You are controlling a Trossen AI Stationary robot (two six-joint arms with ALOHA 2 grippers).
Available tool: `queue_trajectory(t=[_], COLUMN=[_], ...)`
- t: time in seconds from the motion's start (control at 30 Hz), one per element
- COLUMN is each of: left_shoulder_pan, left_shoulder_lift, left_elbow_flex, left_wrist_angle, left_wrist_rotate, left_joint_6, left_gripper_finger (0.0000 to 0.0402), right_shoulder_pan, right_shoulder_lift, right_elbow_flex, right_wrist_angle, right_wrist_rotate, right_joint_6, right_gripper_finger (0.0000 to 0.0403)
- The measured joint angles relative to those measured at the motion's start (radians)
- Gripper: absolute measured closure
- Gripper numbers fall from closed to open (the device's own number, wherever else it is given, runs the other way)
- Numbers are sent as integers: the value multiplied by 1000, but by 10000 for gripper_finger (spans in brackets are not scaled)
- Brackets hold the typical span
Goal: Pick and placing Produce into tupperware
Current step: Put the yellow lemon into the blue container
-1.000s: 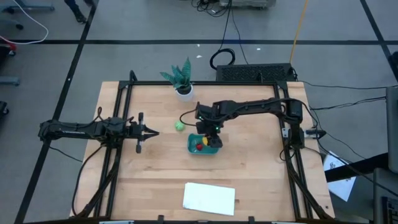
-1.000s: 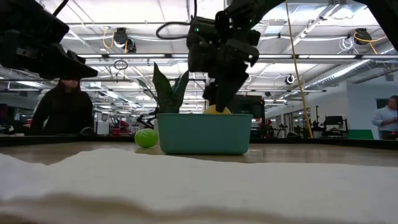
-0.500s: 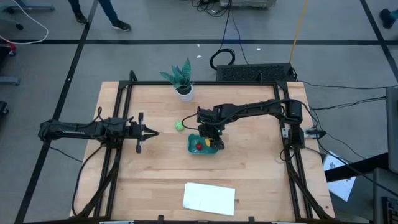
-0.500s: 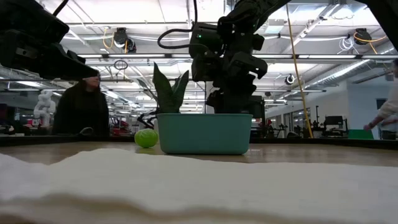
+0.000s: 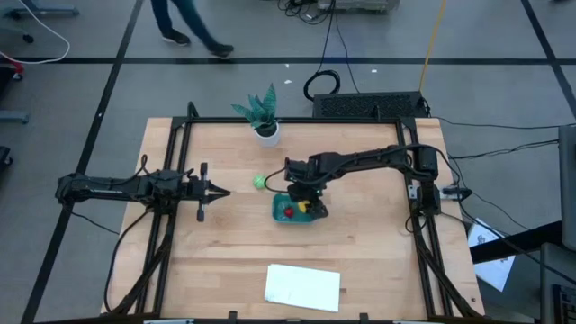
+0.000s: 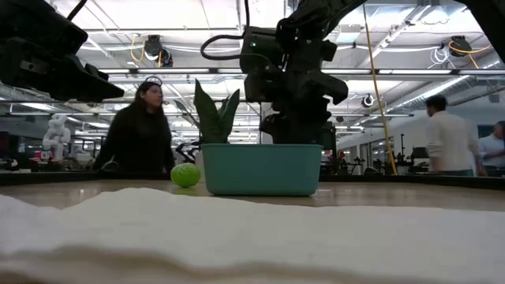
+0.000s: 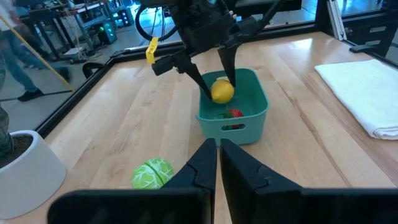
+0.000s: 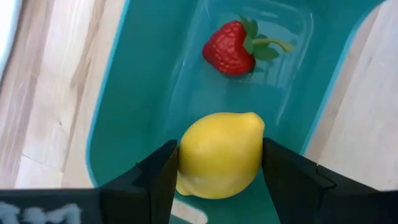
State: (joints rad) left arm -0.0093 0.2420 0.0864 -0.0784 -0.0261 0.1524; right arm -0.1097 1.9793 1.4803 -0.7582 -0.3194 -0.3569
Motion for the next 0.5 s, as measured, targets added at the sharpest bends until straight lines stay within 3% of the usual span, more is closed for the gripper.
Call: queue_trajectory(t=[0.5], left_shoulder_pan=[0], left_shoulder_lift=[0], left_elbow_flex=[0], left_wrist_angle=[0], left_wrist_rotate=[0], left_joint_6=[0], left_gripper_finger=[376], right_shoulder_pan=[-6], right_shoulder_lift=[0], right_elbow_flex=[0], right_wrist_angle=[-34], right_wrist_rotate=[-26], right_joint_6=[-19], right_gripper_finger=[204])
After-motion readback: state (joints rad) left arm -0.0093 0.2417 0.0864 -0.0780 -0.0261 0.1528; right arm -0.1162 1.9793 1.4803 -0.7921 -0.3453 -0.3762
